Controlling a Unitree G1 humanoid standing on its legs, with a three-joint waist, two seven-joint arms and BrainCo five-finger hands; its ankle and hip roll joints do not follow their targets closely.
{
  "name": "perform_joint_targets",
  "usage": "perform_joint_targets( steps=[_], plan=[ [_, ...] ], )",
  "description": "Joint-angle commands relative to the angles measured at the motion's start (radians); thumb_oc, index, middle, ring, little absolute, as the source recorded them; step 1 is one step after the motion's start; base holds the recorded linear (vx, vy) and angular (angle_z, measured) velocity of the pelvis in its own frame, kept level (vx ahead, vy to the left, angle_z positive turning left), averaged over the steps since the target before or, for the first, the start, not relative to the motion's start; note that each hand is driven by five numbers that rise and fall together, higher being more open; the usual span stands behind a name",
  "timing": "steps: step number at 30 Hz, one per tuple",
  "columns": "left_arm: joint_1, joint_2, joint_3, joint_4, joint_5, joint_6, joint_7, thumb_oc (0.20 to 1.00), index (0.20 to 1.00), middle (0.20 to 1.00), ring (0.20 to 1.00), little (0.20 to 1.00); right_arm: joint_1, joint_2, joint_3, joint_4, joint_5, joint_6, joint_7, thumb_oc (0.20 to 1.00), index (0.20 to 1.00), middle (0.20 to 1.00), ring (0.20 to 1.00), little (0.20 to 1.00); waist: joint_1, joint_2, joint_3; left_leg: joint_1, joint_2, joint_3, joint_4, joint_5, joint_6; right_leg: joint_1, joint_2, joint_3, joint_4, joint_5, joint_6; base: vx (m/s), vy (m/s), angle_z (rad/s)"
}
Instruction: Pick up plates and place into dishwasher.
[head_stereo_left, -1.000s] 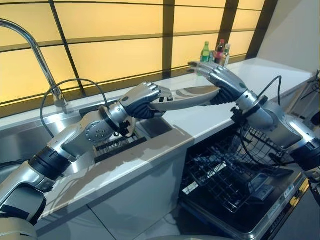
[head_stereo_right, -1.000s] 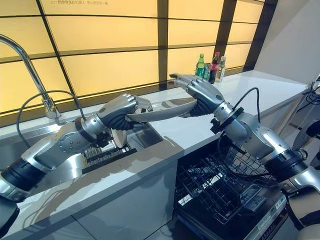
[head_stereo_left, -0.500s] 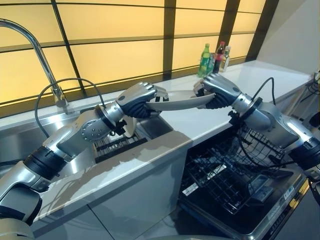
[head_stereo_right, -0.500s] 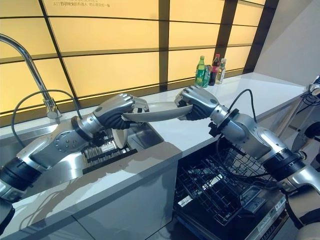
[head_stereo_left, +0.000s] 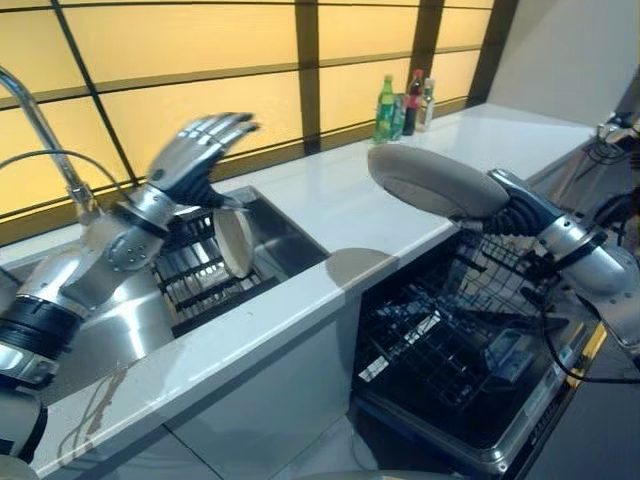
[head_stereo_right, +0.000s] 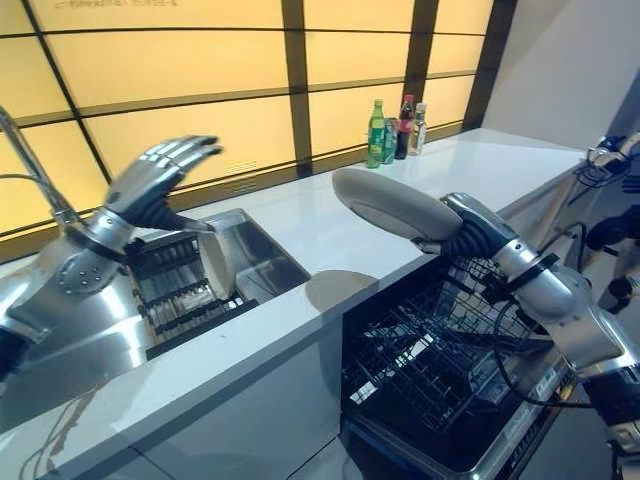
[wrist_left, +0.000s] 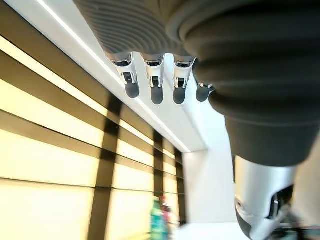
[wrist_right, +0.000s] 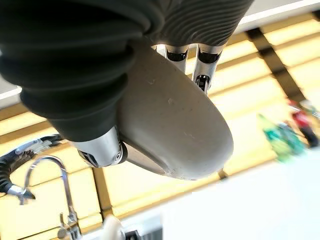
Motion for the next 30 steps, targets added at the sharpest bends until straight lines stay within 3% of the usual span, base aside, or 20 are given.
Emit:
perform_joint_targets(
  steps=[1,9,14,19,27,30],
  plan=[
    [0.015,0.072,0.101,0.094,0.034,0.023,0.097,1.000,1.000,1.000,1.000,1.000,0.005,-0.045,-0.053,-0.040,0.123,0.030,0.082,0.200,0.200,0.200,0.200,0.200,-0.022,-0.010,0.008,0.051,-0.035,0.024,0.009,-0.151,0.006,0.029,-0.035,0.040,0.007,-0.063,0.107,0.01,0.014,-0.09],
    [0.057,0.133,0.101,0.175,0.104,0.069,0.094,1.000,1.000,1.000,1.000,1.000,0.120,-0.041,-0.124,-0.045,0.252,0.129,0.266,0.200,0.200,0.200,0.200,0.200,-0.053,0.001,0.027,0.052,-0.034,0.045,0.009,-0.148,0.007,0.018,-0.033,0.060,0.009,-0.057,0.109,0.02,0.012,-0.13],
    [0.012,0.163,0.037,0.218,0.111,0.096,0.071,1.000,1.000,1.000,1.000,1.000,0.152,-0.049,-0.097,0.014,0.231,0.160,0.334,0.200,0.200,0.200,0.200,0.200,-0.065,0.005,0.043,0.044,-0.036,0.054,0.009,-0.144,0.006,0.007,-0.034,0.067,0.008,-0.048,0.113,0.04,0.008,-0.06],
    [-0.066,0.168,-0.064,0.225,0.152,0.121,0.020,1.000,1.000,1.000,1.000,1.000,0.095,-0.044,-0.007,0.085,0.221,0.185,0.315,0.200,0.200,0.200,0.200,0.200,-0.061,0.009,0.066,0.026,-0.038,0.050,0.009,-0.137,0.005,-0.013,-0.036,0.069,0.007,-0.040,0.113,0.01,0.009,-0.03],
    [-0.332,0.164,-0.319,0.256,0.200,0.206,-0.077,1.000,1.000,1.000,1.000,1.000,-0.184,-0.029,0.278,0.288,0.160,0.247,0.218,0.200,0.200,0.200,0.200,0.200,-0.037,0.025,0.151,-0.048,-0.047,0.024,0.009,-0.113,-0.002,-0.076,-0.045,0.060,0.007,-0.023,0.109,-0.11,0.027,-0.05],
    [-0.446,0.134,-0.413,0.303,0.212,0.226,-0.071,1.000,1.000,1.000,1.000,1.000,-0.312,0.000,0.386,0.359,0.179,0.275,0.178,0.200,0.200,0.200,0.200,0.200,-0.030,0.028,0.186,-0.076,-0.051,0.011,0.009,-0.100,-0.002,-0.100,-0.047,0.054,0.007,-0.015,0.104,-0.15,0.018,0.00]
  ],
)
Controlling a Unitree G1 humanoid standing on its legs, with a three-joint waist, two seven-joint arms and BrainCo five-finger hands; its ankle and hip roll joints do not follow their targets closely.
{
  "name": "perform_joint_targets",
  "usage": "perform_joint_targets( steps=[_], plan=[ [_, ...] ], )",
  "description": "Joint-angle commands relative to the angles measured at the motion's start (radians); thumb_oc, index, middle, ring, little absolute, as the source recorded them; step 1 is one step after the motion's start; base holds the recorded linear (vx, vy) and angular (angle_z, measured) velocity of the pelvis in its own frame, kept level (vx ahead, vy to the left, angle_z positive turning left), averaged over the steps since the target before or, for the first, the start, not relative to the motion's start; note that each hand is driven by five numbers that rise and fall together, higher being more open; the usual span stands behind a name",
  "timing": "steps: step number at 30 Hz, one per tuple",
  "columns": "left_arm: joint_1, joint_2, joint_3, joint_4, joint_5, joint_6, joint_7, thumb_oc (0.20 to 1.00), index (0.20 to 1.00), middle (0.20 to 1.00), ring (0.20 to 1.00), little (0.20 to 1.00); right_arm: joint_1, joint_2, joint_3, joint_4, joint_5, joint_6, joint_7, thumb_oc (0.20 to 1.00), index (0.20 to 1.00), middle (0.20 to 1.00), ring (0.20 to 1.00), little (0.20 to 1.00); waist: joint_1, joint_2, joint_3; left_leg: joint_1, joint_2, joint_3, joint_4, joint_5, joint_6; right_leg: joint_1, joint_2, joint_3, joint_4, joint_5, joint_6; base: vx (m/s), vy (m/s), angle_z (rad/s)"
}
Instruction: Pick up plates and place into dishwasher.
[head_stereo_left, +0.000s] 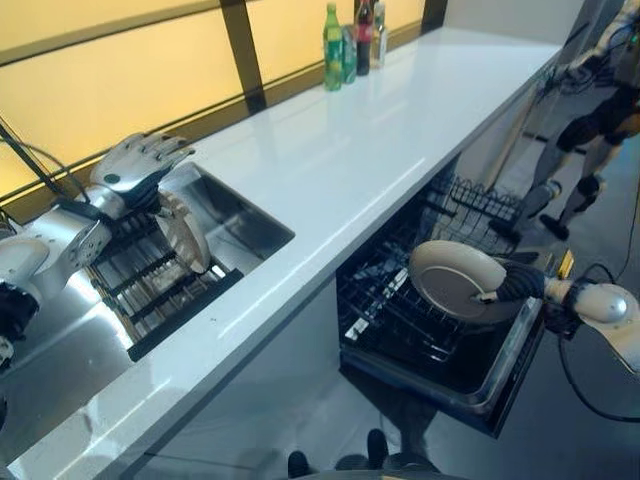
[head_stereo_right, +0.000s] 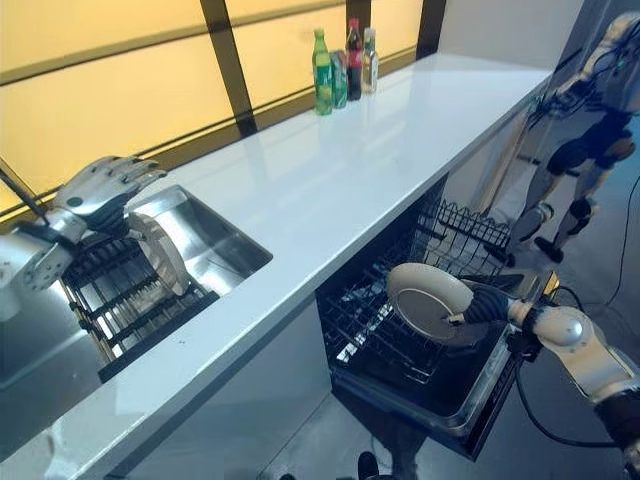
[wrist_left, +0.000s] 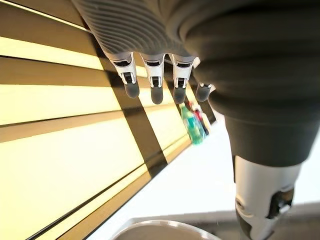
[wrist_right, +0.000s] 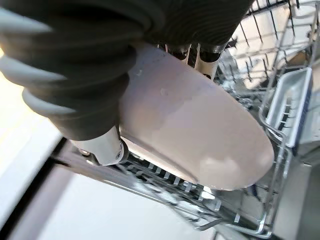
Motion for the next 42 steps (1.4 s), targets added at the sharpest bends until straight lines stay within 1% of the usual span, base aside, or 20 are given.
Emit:
perform_joint_targets(
  steps=[1,6,8,12,15,18,20,23,27,28,29,30,34,35,37,39,42],
  plan=[
    [-0.204,0.003,-0.042,0.083,0.024,0.067,0.004,1.000,1.000,1.000,1.000,1.000,-0.218,0.029,0.054,0.042,0.024,0.009,-0.069,0.200,0.200,0.200,0.200,0.200,0.037,-0.013,0.074,0.005,-0.035,-0.040,0.008,-0.105,-0.008,0.010,-0.040,-0.012,0.007,-0.058,0.091,-0.09,0.012,-0.02],
    [-0.301,-0.019,-0.124,0.117,0.078,0.067,-0.015,1.000,1.000,1.000,1.000,1.000,-0.307,0.063,0.142,0.128,0.032,0.019,-0.048,0.200,0.200,0.200,0.200,0.200,0.049,-0.006,0.099,-0.016,-0.039,-0.057,0.008,-0.095,-0.011,-0.006,-0.047,-0.027,0.008,-0.054,0.089,-0.06,0.007,-0.01],
    [-0.344,-0.036,-0.165,0.140,0.099,0.076,-0.035,1.000,1.000,1.000,1.000,1.000,-0.358,0.085,0.183,0.187,0.027,0.019,-0.043,0.200,0.200,0.200,0.200,0.200,0.055,-0.003,0.109,-0.024,-0.041,-0.062,0.008,-0.089,-0.012,-0.014,-0.050,-0.034,0.010,-0.051,0.088,-0.06,0.009,0.09],
    [-0.406,-0.081,-0.213,0.192,0.132,0.081,-0.050,1.000,1.000,1.000,1.000,1.000,-0.458,0.142,0.253,0.291,0.004,0.024,-0.046,0.200,0.200,0.200,0.200,0.200,0.069,0.001,0.129,-0.040,-0.044,-0.074,0.008,-0.082,-0.014,-0.028,-0.053,-0.044,0.011,-0.048,0.086,-0.07,-0.002,0.07],
    [-0.452,-0.101,-0.252,0.218,0.152,0.071,-0.077,1.000,1.000,1.000,1.000,1.000,-0.513,0.172,0.290,0.353,-0.002,0.042,-0.028,0.200,0.200,0.200,0.200,0.200,0.077,0.005,0.140,-0.051,-0.047,-0.079,0.008,-0.075,-0.015,-0.038,-0.056,-0.053,0.011,-0.045,0.085,-0.06,-0.003,0.09],
    [-0.488,-0.124,-0.283,0.239,0.175,0.069,-0.124,1.000,1.000,1.000,1.000,1.000,-0.560,0.209,0.322,0.415,-0.002,0.061,-0.003,0.200,0.200,0.200,0.200,0.200,0.085,0.010,0.148,-0.058,-0.049,-0.083,0.008,-0.071,-0.017,-0.044,-0.061,-0.063,0.013,-0.044,0.084,-0.04,0.005,0.11],
    [-0.507,-0.135,-0.302,0.252,0.184,0.073,-0.186,1.000,1.000,1.000,1.000,1.000,-0.585,0.232,0.338,0.463,-0.009,0.065,0.008,0.200,0.200,0.200,0.200,0.200,0.091,0.015,0.155,-0.062,-0.051,-0.085,0.008,-0.068,-0.018,-0.048,-0.065,-0.068,0.014,-0.043,0.084,-0.03,0.013,0.07],
    [-0.522,-0.145,-0.313,0.255,0.195,0.066,-0.251,1.000,1.000,1.000,1.000,1.000,-0.602,0.258,0.346,0.505,-0.013,0.071,0.013,0.200,0.200,0.200,0.200,0.200,0.098,0.022,0.161,-0.063,-0.055,-0.086,0.008,-0.066,-0.018,-0.049,-0.068,-0.077,0.016,-0.043,0.082,0.00,0.000,0.00],
    [-0.545,-0.159,-0.333,0.258,0.203,0.065,-0.279,1.000,1.000,1.000,1.000,1.000,-0.620,0.283,0.356,0.547,-0.058,0.080,0.010,0.200,0.200,0.200,0.200,0.200,0.105,0.028,0.165,-0.062,-0.060,-0.092,0.008,-0.064,-0.018,-0.046,-0.073,-0.084,0.019,-0.045,0.080,0.00,0.001,0.07],
    [-0.551,-0.159,-0.337,0.260,0.203,0.066,-0.271,1.000,1.000,1.000,1.000,1.000,-0.621,0.284,0.361,0.551,-0.063,0.077,0.005,0.200,0.200,0.200,0.200,0.200,0.105,0.028,0.164,-0.062,-0.061,-0.093,0.008,-0.064,-0.018,-0.046,-0.073,-0.085,0.019,-0.044,0.081,0.02,0.009,0.09],
    [-0.557,-0.155,-0.339,0.259,0.196,0.081,-0.253,1.000,1.000,1.000,1.000,1.000,-0.624,0.284,0.364,0.551,-0.061,0.078,0.010,0.200,0.200,0.200,0.200,0.200,0.106,0.028,0.164,-0.063,-0.063,-0.092,0.008,-0.063,-0.018,-0.046,-0.074,-0.086,0.018,-0.043,0.080,0.01,0.016,0.08],
    [-0.559,-0.152,-0.336,0.261,0.198,0.090,-0.217,1.000,1.000,1.000,1.000,1.000,-0.627,0.286,0.365,0.550,-0.065,0.082,0.015,0.200,0.200,0.200,0.200,0.200,0.107,0.029,0.166,-0.063,-0.064,-0.093,0.008,-0.062,-0.018,-0.047,-0.074,-0.086,0.018,-0.043,0.080,0.00,0.016,0.07],
    [-0.581,-0.142,-0.319,0.278,0.168,0.134,-0.027,1.000,1.000,1.000,1.000,1.000,-0.611,0.284,0.366,0.545,-0.081,0.086,0.004,0.200,0.200,0.200,0.200,0.200,0.110,0.029,0.166,-0.065,-0.064,-0.092,0.008,-0.063,-0.017,-0.049,-0.074,-0.090,0.019,-0.044,0.077,-0.01,-0.013,0.04],
    [-0.582,-0.138,-0.311,0.284,0.127,0.147,0.053,1.000,1.000,1.000,1.000,1.000,-0.597,0.284,0.361,0.541,-0.084,0.087,-0.002,0.200,0.200,0.200,0.200,0.200,0.111,0.028,0.165,-0.064,-0.064,-0.093,0.008,-0.063,-0.017,-0.046,-0.075,-0.092,0.019,-0.045,0.077,0.02,-0.036,0.04],
    [-0.577,-0.133,-0.289,0.298,0.063,0.146,0.162,1.000,1.000,1.000,1.000,1.000,-0.569,0.282,0.351,0.528,-0.098,0.089,-0.011,0.200,0.200,0.200,0.200,0.200,0.112,0.023,0.160,-0.059,-0.064,-0.095,0.008,-0.065,-0.017,-0.041,-0.074,-0.094,0.019,-0.047,0.076,0.04,-0.047,0.04],
    [-0.563,-0.131,-0.252,0.302,0.011,0.139,0.244,1.000,1.000,1.000,1.000,1.000,-0.544,0.278,0.338,0.508,-0.102,0.092,-0.015,0.200,0.200,0.200,0.200,0.200,0.113,0.020,0.156,-0.054,-0.064,-0.097,0.008,-0.066,-0.017,-0.035,-0.074,-0.097,0.020,-0.049,0.075,0.03,-0.041,0.02],
    [-0.523,-0.137,-0.196,0.311,0.019,0.119,0.298,1.000,1.000,1.000,1.000,1.000,-0.518,0.282,0.325,0.487,-0.129,0.104,-0.021,0.200,0.200,0.200,0.200,0.200,0.112,0.016,0.148,-0.046,-0.062,-0.098,0.008,-0.068,-0.019,-0.028,-0.073,-0.097,0.022,-0.051,0.074,0.04,-0.028,0.01]
  ],
)
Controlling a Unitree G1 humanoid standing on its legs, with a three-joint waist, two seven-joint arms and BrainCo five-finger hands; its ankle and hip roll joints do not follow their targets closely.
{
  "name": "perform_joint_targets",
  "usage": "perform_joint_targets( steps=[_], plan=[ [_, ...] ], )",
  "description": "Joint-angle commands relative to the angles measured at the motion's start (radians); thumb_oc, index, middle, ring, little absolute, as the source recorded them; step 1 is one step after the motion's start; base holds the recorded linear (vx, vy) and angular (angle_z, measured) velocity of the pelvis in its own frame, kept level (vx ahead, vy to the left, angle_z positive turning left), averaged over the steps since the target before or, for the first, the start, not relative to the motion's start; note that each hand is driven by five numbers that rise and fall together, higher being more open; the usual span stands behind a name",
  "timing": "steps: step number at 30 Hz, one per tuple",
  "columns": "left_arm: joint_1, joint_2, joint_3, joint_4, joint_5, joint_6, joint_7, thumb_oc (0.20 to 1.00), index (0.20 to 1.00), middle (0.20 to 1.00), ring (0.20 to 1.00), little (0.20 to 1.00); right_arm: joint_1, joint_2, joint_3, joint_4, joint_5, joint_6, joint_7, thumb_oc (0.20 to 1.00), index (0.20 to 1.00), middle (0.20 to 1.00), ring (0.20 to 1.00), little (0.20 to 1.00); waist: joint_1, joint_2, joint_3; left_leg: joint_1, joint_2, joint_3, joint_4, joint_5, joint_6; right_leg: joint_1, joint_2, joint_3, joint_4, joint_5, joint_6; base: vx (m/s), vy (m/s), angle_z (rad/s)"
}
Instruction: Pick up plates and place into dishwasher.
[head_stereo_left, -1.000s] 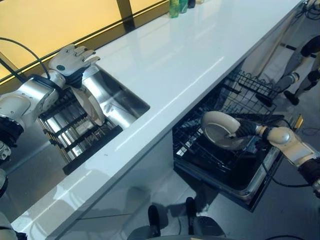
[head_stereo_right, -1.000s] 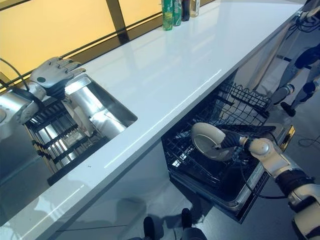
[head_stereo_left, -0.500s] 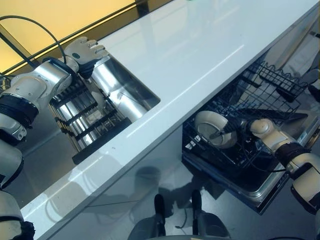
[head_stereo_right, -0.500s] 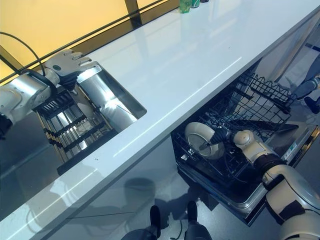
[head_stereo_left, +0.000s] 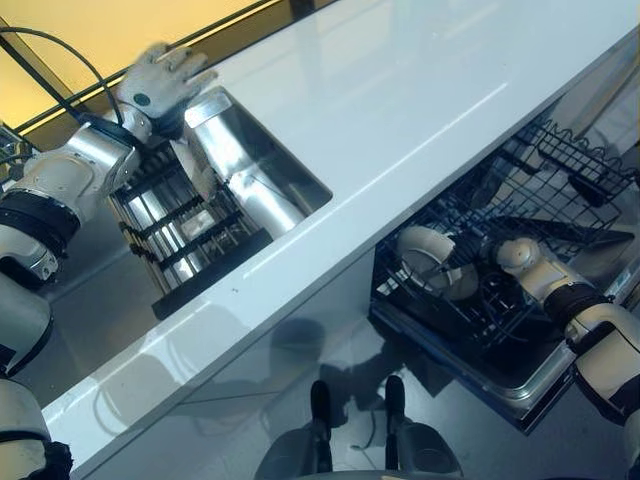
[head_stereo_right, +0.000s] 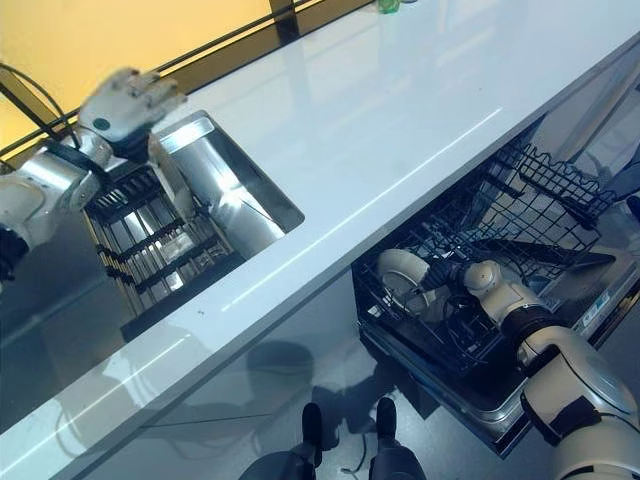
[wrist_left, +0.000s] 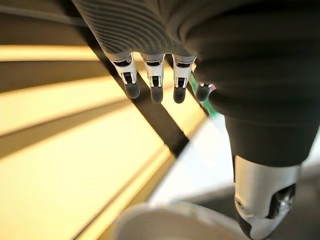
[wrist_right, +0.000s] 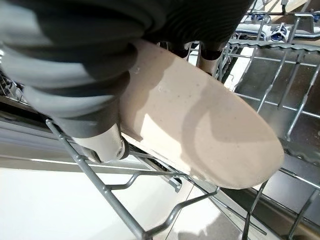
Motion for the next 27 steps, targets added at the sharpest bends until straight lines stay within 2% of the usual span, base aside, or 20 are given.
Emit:
perform_joint_targets(
  steps=[1,5,9,13,16,18,19,20,21,22,23,25,27],
  plan=[
    [-0.092,0.020,0.079,0.085,-0.032,0.032,0.108,1.000,1.000,1.000,1.000,1.000,-0.031,-0.028,-0.011,-0.046,-0.027,0.003,-0.027,0.200,0.200,0.200,0.200,0.200,0.013,-0.048,0.011,0.018,-0.053,-0.007,0.002,-0.083,-0.014,0.007,-0.066,-0.017,0.018,-0.052,0.086,0.04,-0.004,0.02],
    [-0.088,0.025,0.075,0.079,-0.039,0.047,0.102,1.000,1.000,1.000,1.000,1.000,-0.030,-0.028,-0.010,-0.055,-0.035,0.000,-0.059,0.200,0.200,0.200,0.200,0.200,0.008,-0.044,0.003,0.029,-0.052,-0.001,0.002,-0.087,-0.015,0.014,-0.065,-0.012,0.020,-0.055,0.085,0.02,0.003,0.01],
    [-0.072,0.045,0.107,0.060,-0.082,0.035,0.129,1.000,1.000,1.000,1.000,1.000,-0.017,-0.035,-0.019,-0.088,-0.049,0.024,-0.058,0.200,0.200,0.200,0.200,0.200,0.008,-0.040,0.000,0.036,-0.052,0.000,0.002,-0.089,-0.016,0.021,-0.065,-0.011,0.020,-0.058,0.084,0.00,0.000,0.00],
    [-0.066,0.064,0.075,0.064,0.056,0.023,0.053,1.000,1.000,1.000,1.000,1.000,-0.011,-0.046,-0.022,-0.092,-0.062,0.035,-0.047,0.200,0.200,0.200,0.200,0.200,0.009,-0.034,-0.005,0.043,-0.053,0.000,0.002,-0.091,-0.017,0.029,-0.066,-0.014,0.020,-0.060,0.084,0.00,0.000,0.00],
    [-0.068,0.063,0.025,0.063,0.096,0.015,-0.072,1.000,1.000,1.000,1.000,1.000,-0.034,-0.049,-0.011,-0.067,-0.032,0.043,-0.016,0.200,0.200,0.200,0.200,0.200,0.010,-0.028,-0.006,0.047,-0.055,0.000,0.002,-0.091,-0.017,0.031,-0.066,-0.015,0.022,-0.061,0.084,0.02,0.020,0.02],
    [-0.056,0.050,0.004,0.059,0.064,0.016,-0.246,1.000,1.000,1.000,1.000,1.000,-0.047,-0.044,-0.006,-0.056,-0.033,0.046,-0.014,0.200,0.200,0.200,0.200,0.200,0.010,-0.023,-0.001,0.047,-0.055,0.002,0.002,-0.089,-0.017,0.030,-0.067,-0.013,0.026,-0.063,0.083,0.01,0.037,0.04],
    [-0.048,0.046,-0.005,0.050,0.022,0.040,-0.362,1.000,1.000,1.000,1.000,1.000,-0.055,-0.044,-0.004,-0.051,-0.036,0.042,-0.015,0.200,0.200,0.200,0.200,0.200,0.009,-0.021,0.002,0.045,-0.055,0.002,0.002,-0.088,-0.017,0.027,-0.066,-0.010,0.027,-0.063,0.084,-0.01,0.040,0.03],
    [-0.039,0.041,-0.001,0.048,-0.029,0.065,-0.440,1.000,1.000,1.000,1.000,1.000,-0.069,-0.044,0.003,-0.045,-0.034,0.043,-0.015,0.200,0.200,0.200,0.200,0.200,0.009,-0.020,0.008,0.042,-0.056,0.000,0.002,-0.086,-0.017,0.024,-0.066,-0.007,0.027,-0.062,0.084,-0.04,0.038,0.03],
    [-0.019,0.029,0.021,0.053,-0.149,0.119,-0.526,1.000,1.000,1.000,1.000,1.000,-0.082,-0.043,0.009,-0.042,-0.030,0.044,-0.014,0.200,0.200,0.200,0.200,0.200,0.010,-0.021,0.015,0.040,-0.057,-0.001,0.002,-0.084,-0.016,0.020,-0.064,-0.003,0.029,-0.061,0.084,-0.05,0.022,0.02],
    [0.008,0.009,0.068,0.064,-0.297,0.167,-0.600,1.000,1.000,1.000,1.000,1.000,-0.089,-0.039,0.010,-0.040,-0.031,0.050,-0.018,0.200,0.200,0.200,0.200,0.200,0.011,-0.023,0.021,0.038,-0.058,-0.002,0.002,-0.083,-0.015,0.017,-0.064,-0.003,0.031,-0.062,0.083,-0.05,-0.004,0.01],
    [0.037,-0.021,0.132,0.072,-0.381,0.185,-0.676,1.000,1.000,1.000,1.000,1.000,-0.095,-0.030,0.005,-0.033,-0.041,0.054,-0.019,0.200,0.200,0.200,0.200,0.200,0.013,-0.025,0.028,0.035,-0.058,-0.004,0.002,-0.081,-0.013,0.014,-0.063,-0.004,0.034,-0.062,0.082,-0.04,-0.025,0.00],
    [0.086,-0.059,0.234,0.076,-0.450,0.185,-0.709,1.000,1.000,1.000,1.000,1.000,-0.087,-0.018,-0.015,-0.036,-0.051,0.060,-0.027,0.200,0.200,0.200,0.200,0.200,0.017,-0.030,0.036,0.033,-0.059,-0.013,0.002,-0.080,-0.010,0.013,-0.060,-0.004,0.034,-0.061,0.083,-0.03,-0.040,0.01],
    [0.120,-0.067,0.284,0.067,-0.480,0.174,-0.714,1.000,1.000,1.000,1.000,1.000,-0.046,-0.023,-0.040,-0.077,-0.072,0.066,-0.046,0.200,0.200,0.200,0.200,0.200,0.014,-0.034,0.041,0.033,-0.059,-0.012,0.002,-0.083,-0.009,0.013,-0.060,-0.003,0.033,-0.061,0.086,-0.01,-0.017,0.00]
  ],
)
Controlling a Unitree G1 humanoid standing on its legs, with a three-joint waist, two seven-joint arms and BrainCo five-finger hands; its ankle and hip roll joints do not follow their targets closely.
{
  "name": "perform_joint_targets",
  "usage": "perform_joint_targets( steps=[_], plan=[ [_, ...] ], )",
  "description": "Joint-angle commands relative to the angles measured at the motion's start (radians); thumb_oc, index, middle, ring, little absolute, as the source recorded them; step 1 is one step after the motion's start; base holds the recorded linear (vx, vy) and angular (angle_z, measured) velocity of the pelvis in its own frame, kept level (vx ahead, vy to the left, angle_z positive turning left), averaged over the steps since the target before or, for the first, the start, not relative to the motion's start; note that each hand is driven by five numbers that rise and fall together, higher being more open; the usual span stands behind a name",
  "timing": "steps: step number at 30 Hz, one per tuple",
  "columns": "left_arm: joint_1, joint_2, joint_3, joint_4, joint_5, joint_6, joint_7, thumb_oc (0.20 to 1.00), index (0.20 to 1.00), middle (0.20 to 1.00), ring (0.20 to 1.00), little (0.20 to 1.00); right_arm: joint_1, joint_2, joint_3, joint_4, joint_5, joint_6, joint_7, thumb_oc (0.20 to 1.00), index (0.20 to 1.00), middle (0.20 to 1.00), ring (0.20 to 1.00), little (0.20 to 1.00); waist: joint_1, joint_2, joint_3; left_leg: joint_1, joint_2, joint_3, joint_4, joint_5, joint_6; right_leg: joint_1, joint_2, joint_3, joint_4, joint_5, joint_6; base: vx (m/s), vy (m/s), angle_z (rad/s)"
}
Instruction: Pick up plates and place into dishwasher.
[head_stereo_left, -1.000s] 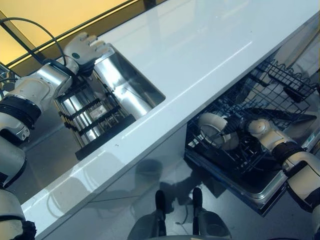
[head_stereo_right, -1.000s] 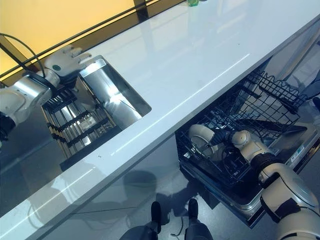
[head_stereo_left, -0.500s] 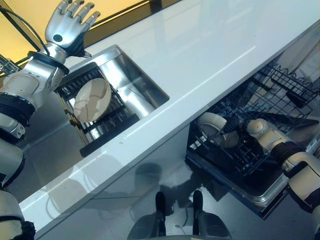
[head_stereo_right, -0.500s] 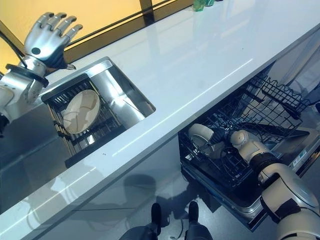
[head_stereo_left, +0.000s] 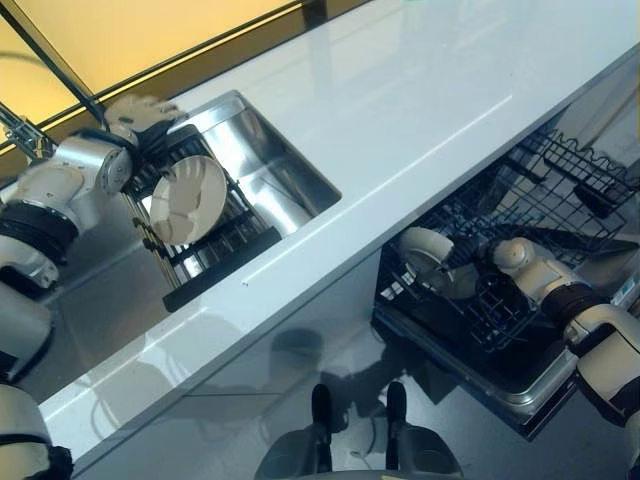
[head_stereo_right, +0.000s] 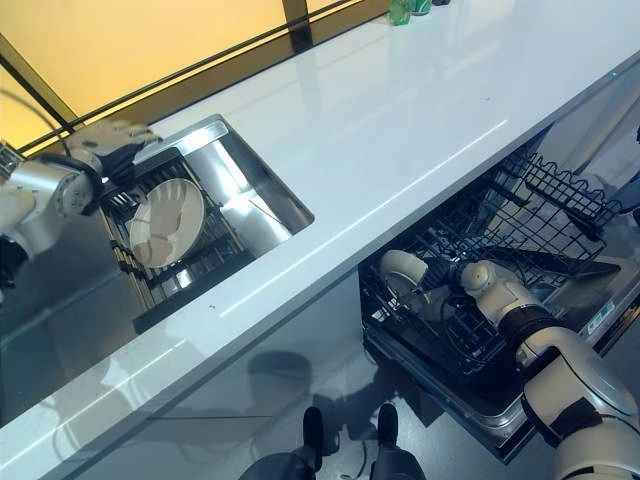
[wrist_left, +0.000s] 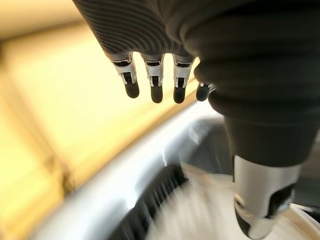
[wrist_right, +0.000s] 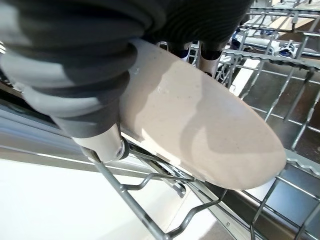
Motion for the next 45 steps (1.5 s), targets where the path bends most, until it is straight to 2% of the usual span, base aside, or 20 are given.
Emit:
perform_joint_targets(
  steps=[1,2,3,4,7,12,17,22,28,31,32,34,40,45],
  plan=[
    [-0.051,0.001,0.081,0.056,-0.111,0.013,-0.035,1.000,1.000,1.000,1.000,1.000,-0.043,-0.025,-0.038,-0.041,-0.022,-0.007,-0.039,0.200,0.200,0.200,0.200,0.200,0.005,-0.034,0.041,0.016,-0.053,0.006,0.002,-0.088,-0.013,-0.013,-0.055,0.011,0.033,-0.059,0.086,0.00,0.000,0.00],
    [-0.045,-0.001,0.087,0.058,-0.123,0.011,-0.038,1.000,1.000,1.000,1.000,1.000,-0.037,-0.025,-0.042,-0.045,-0.029,-0.007,-0.049,0.200,0.200,0.200,0.200,0.200,0.004,-0.035,0.042,0.015,-0.053,0.006,0.002,-0.087,-0.013,-0.014,-0.055,0.011,0.034,-0.058,0.086,0.00,0.000,0.00],
    [-0.019,-0.007,0.105,0.055,-0.145,0.016,-0.021,1.000,1.000,1.000,1.000,1.000,-0.024,-0.025,-0.051,-0.052,-0.032,0.003,-0.085,0.385,0.385,0.385,0.385,0.385,0.005,-0.036,0.046,0.016,-0.053,0.006,0.002,-0.085,-0.013,-0.014,-0.054,0.010,0.036,-0.057,0.085,0.00,0.000,0.00],
    [0.010,-0.016,0.125,0.048,-0.159,0.014,-0.004,1.000,1.000,1.000,1.000,1.000,-0.016,-0.023,-0.058,-0.055,-0.015,0.016,-0.107,1.000,1.000,1.000,1.000,1.000,0.005,-0.037,0.049,0.017,-0.053,0.004,0.002,-0.086,-0.013,-0.014,-0.053,0.011,0.037,-0.057,0.085,0.00,0.000,0.00],
    [0.091,-0.053,0.185,0.037,-0.197,0.009,0.051,1.000,1.000,1.000,1.000,1.000,0.008,-0.005,-0.090,-0.041,-0.006,0.039,-0.109,1.000,1.000,1.000,1.000,1.000,0.009,-0.040,0.058,0.018,-0.051,0.006,0.002,-0.084,-0.012,-0.013,-0.052,0.011,0.040,-0.059,0.082,0.00,0.000,0.00],
    [0.183,-0.071,0.247,0.000,-0.175,-0.005,0.139,1.000,1.000,1.000,1.000,1.000,0.055,-0.002,-0.134,-0.082,0.054,0.077,-0.136,1.000,1.000,1.000,1.000,1.000,0.013,-0.049,0.069,0.019,-0.049,0.005,0.002,-0.083,-0.012,-0.009,-0.049,0.007,0.038,-0.059,0.081,0.00,0.000,0.00],
    [0.268,-0.061,0.320,-0.054,-0.141,-0.013,0.256,1.000,1.000,1.000,1.000,1.000,0.131,-0.053,-0.195,-0.188,0.119,0.097,-0.169,1.000,1.000,1.000,1.000,1.000,0.010,-0.066,0.072,0.023,-0.045,0.005,0.002,-0.083,-0.013,-0.003,-0.048,0.000,0.037,-0.057,0.082,0.00,0.000,0.00],
    [0.384,-0.054,0.399,-0.117,-0.113,0.024,0.302,1.000,1.000,1.000,1.000,1.000,0.240,-0.108,-0.310,-0.365,0.104,0.118,-0.241,1.000,1.000,1.000,1.000,1.000,-0.006,-0.080,0.073,0.029,-0.041,0.009,0.002,-0.085,-0.011,-0.002,-0.044,0.008,0.040,-0.056,0.083,0.00,0.000,0.00],
    [0.524,-0.083,0.499,-0.146,-0.068,0.048,0.396,1.000,1.000,1.000,1.000,1.000,0.388,-0.128,-0.509,-0.630,0.064,0.075,-0.364,1.000,1.000,1.000,1.000,1.000,-0.038,-0.094,0.076,0.041,-0.035,0.022,0.002,-0.093,-0.005,-0.003,-0.034,0.029,0.049,-0.060,0.085,0.00,0.000,0.00],
    [0.573,-0.119,0.538,-0.129,-0.027,0.060,0.418,1.000,1.000,1.000,1.000,1.000,0.469,-0.109,-0.614,-0.770,0.040,0.021,-0.433,1.000,1.000,1.000,1.000,1.000,-0.065,-0.105,0.076,0.042,-0.032,0.035,0.002,-0.101,0.001,-0.012,-0.027,0.048,0.054,-0.062,0.089,0.00,0.012,-0.06],
    [0.574,-0.121,0.538,-0.129,-0.026,0.062,0.418,1.000,1.000,1.000,1.000,1.000,0.477,-0.108,-0.621,-0.779,0.038,0.021,-0.434,1.000,1.000,1.000,1.000,1.000,-0.064,-0.105,0.075,0.042,-0.032,0.036,0.002,-0.101,0.001,-0.013,-0.026,0.049,0.054,-0.062,0.089,0.00,0.022,-0.13],
    [0.593,-0.146,0.553,-0.111,-0.013,0.065,0.428,1.000,1.000,1.000,1.000,1.000,0.513,-0.095,-0.666,-0.821,0.030,-0.025,-0.471,1.000,1.000,1.000,1.000,1.000,-0.077,-0.110,0.076,0.044,-0.031,0.044,0.002,-0.106,0.005,-0.019,-0.023,0.059,0.058,-0.063,0.091,0.00,0.020,-0.09],
    [0.590,-0.168,0.544,-0.073,0.045,0.076,0.487,1.000,1.000,1.000,1.000,1.000,0.556,-0.092,-0.702,-0.844,0.006,-0.088,-0.503,1.000,1.000,1.000,1.000,1.000,-0.091,-0.121,0.073,0.048,-0.028,0.060,0.002,-0.112,0.007,-0.024,-0.020,0.069,0.062,-0.065,0.099,0.01,0.007,-0.07],
    [0.505,-0.156,0.476,0.003,0.127,0.095,0.564,1.000,1.000,1.000,1.000,1.000,0.512,-0.101,-0.658,-0.813,0.025,-0.127,-0.514,1.000,1.000,1.000,1.000,1.000,-0.094,-0.130,0.080,0.045,-0.026,0.064,0.002,-0.110,0.007,-0.028,-0.019,0.071,0.065,-0.062,0.100,-0.02,-0.009,-0.06]
  ],
)
